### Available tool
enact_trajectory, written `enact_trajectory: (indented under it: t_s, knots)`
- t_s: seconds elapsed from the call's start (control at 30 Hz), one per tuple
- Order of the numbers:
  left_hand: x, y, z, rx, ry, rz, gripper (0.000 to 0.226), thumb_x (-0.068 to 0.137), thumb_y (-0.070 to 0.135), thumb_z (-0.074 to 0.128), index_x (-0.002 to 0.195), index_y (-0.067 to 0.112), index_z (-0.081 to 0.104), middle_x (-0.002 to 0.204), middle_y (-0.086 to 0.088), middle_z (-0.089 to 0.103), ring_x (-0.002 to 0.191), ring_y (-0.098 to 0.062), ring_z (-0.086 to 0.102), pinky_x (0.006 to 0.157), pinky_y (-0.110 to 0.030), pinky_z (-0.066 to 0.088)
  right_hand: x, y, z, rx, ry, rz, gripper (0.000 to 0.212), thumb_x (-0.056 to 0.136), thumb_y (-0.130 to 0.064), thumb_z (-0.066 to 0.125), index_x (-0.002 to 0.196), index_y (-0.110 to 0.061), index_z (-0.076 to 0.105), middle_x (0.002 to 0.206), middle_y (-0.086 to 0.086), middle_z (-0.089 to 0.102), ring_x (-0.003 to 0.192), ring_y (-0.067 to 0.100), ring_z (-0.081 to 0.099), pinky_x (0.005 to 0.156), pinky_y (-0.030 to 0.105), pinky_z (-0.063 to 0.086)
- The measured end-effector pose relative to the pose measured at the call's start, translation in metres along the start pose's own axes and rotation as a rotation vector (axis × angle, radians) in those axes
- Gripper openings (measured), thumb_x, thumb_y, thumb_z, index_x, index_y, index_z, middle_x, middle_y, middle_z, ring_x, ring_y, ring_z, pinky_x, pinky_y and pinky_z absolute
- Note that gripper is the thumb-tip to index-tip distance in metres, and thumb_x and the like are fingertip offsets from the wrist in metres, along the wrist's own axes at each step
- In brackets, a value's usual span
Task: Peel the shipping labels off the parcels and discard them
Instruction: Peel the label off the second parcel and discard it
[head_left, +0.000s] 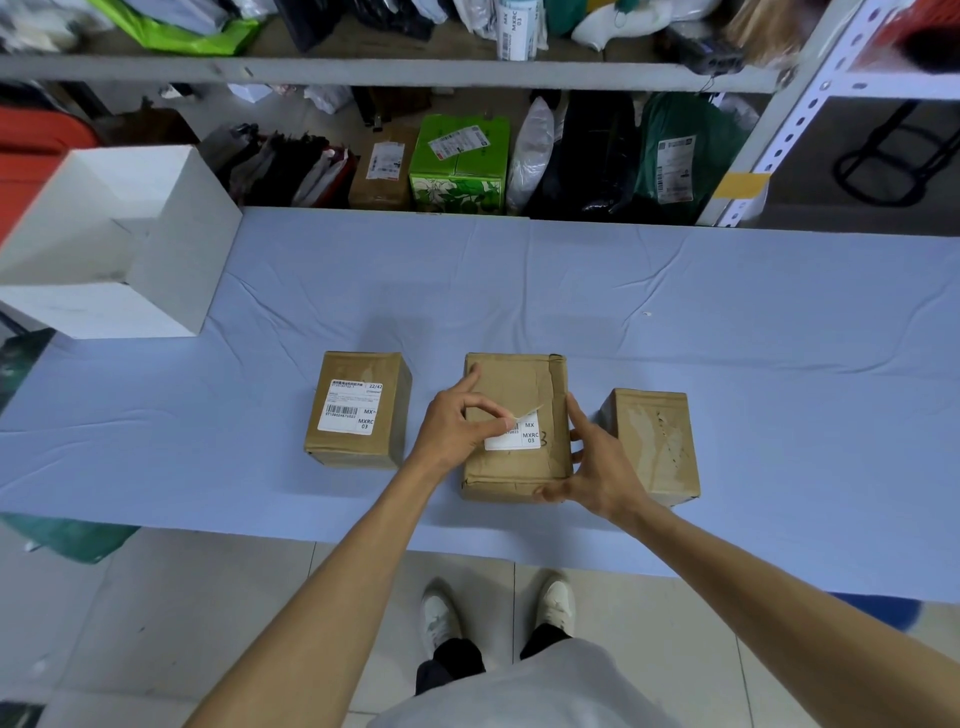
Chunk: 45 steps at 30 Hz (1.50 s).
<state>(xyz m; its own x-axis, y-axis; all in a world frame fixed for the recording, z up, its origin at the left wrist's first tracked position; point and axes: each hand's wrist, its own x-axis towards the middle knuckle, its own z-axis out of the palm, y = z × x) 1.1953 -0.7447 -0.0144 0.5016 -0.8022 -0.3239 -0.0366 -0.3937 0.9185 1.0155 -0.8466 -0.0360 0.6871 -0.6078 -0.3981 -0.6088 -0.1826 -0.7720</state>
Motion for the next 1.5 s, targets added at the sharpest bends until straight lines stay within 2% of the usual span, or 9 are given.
enact_trajectory:
  t_s: [0.17, 0.33, 0.6, 0.8, 1.1, 1.23, 1.33, 1.5]
  knots:
    - [-0.0014, 0.0015, -0.0021, 0.002, -0.016, -0.004, 0.014, 0.070, 0.014, 0.083, 0.084, 0.015, 0.078, 0.157, -0.002, 0.027, 0.145, -0.008, 0.020, 0.118, -0.036, 0.020, 0.0024, -0.0002, 0.0022, 0.029, 0.005, 0.000, 0.136, 0.052, -0.010, 0.092, 0.154, -0.030, 0.005, 0.112, -0.011, 0.053, 0.094, 0.016, 0.061, 0.075, 0.031, 0.059]
    - [-0.0040, 0.0041, 0.0008, -0.021, -0.022, 0.000, 0.013, 0.071, 0.012, 0.082, 0.081, 0.016, 0.077, 0.157, -0.002, 0.027, 0.145, -0.009, 0.019, 0.119, -0.037, 0.021, -0.0010, 0.0020, 0.0027, 0.026, 0.010, -0.006, 0.136, 0.052, -0.016, 0.093, 0.154, -0.031, 0.004, 0.121, 0.005, 0.053, 0.101, 0.024, 0.059, 0.086, 0.043, 0.055]
    - [-0.0085, 0.0068, -0.0011, -0.052, -0.007, -0.003, 0.013, 0.071, 0.009, 0.082, 0.080, 0.018, 0.076, 0.156, 0.001, 0.029, 0.144, -0.007, 0.022, 0.106, -0.024, 0.025, 0.0006, 0.0002, 0.0023, 0.012, 0.014, -0.034, 0.136, 0.052, -0.015, 0.093, 0.154, -0.033, 0.005, 0.119, 0.002, 0.056, 0.095, 0.019, 0.062, 0.082, 0.036, 0.057]
    - [-0.0071, 0.0084, -0.0015, -0.041, -0.004, -0.006, 0.016, 0.070, 0.010, 0.082, 0.077, 0.022, 0.076, 0.156, 0.001, 0.028, 0.144, -0.009, 0.023, 0.114, -0.032, 0.025, 0.0012, -0.0042, 0.0007, -0.017, 0.013, -0.011, 0.138, 0.050, -0.020, 0.093, 0.153, -0.036, 0.003, 0.120, 0.004, 0.054, 0.098, 0.021, 0.060, 0.085, 0.041, 0.056]
    - [-0.0062, 0.0093, -0.0014, -0.037, -0.010, -0.011, 0.015, 0.070, 0.010, 0.082, 0.077, 0.021, 0.076, 0.156, 0.001, 0.028, 0.145, -0.011, 0.021, 0.112, -0.031, 0.023, -0.0005, -0.0046, 0.0012, 0.007, 0.015, -0.021, 0.136, 0.051, -0.014, 0.093, 0.153, -0.035, 0.006, 0.115, 0.000, 0.057, 0.093, 0.019, 0.063, 0.078, 0.037, 0.058]
    - [-0.0063, 0.0091, -0.0013, -0.042, -0.008, -0.013, 0.014, 0.070, 0.010, 0.083, 0.078, 0.020, 0.076, 0.156, 0.002, 0.029, 0.145, -0.012, 0.021, 0.111, -0.031, 0.023, -0.0003, -0.0046, 0.0003, 0.011, 0.015, -0.014, 0.136, 0.050, -0.015, 0.093, 0.154, -0.034, 0.007, 0.118, 0.002, 0.056, 0.098, 0.021, 0.062, 0.082, 0.040, 0.057]
    - [-0.0058, 0.0094, -0.0014, -0.035, -0.006, -0.015, 0.014, 0.070, 0.011, 0.083, 0.078, 0.020, 0.076, 0.156, 0.002, 0.029, 0.146, -0.013, 0.021, 0.114, -0.035, 0.023, 0.0003, -0.0060, -0.0002, -0.009, 0.012, -0.008, 0.137, 0.050, -0.016, 0.093, 0.154, -0.032, 0.006, 0.120, 0.003, 0.055, 0.101, 0.022, 0.061, 0.086, 0.040, 0.056]
    - [-0.0053, 0.0091, -0.0002, -0.028, -0.003, -0.026, 0.014, 0.069, 0.011, 0.083, 0.079, 0.017, 0.076, 0.156, 0.001, 0.028, 0.146, -0.014, 0.019, 0.117, -0.040, 0.022, -0.0011, -0.0057, -0.0003, 0.025, 0.010, -0.019, 0.135, 0.051, -0.012, 0.092, 0.154, -0.034, 0.008, 0.117, 0.001, 0.056, 0.094, 0.021, 0.062, 0.081, 0.041, 0.058]
